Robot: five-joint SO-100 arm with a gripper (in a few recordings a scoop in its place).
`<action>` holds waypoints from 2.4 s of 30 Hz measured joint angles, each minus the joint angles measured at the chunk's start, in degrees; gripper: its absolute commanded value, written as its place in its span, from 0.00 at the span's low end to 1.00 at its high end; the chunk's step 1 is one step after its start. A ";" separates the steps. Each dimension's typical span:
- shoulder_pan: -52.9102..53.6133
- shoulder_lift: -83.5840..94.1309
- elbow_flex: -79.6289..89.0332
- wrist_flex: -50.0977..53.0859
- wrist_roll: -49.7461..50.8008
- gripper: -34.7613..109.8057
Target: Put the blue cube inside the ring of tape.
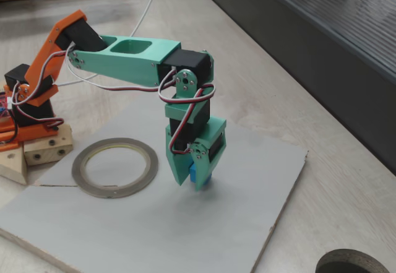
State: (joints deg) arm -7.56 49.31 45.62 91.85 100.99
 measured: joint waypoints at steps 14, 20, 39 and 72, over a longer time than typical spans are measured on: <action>0.44 2.02 0.00 0.35 -0.62 0.35; 0.35 6.86 0.00 0.62 -0.79 0.35; 0.53 10.37 0.09 0.62 -0.26 0.35; 17.14 10.37 0.09 1.41 -0.26 0.35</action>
State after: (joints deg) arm 9.58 59.68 45.70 93.25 100.72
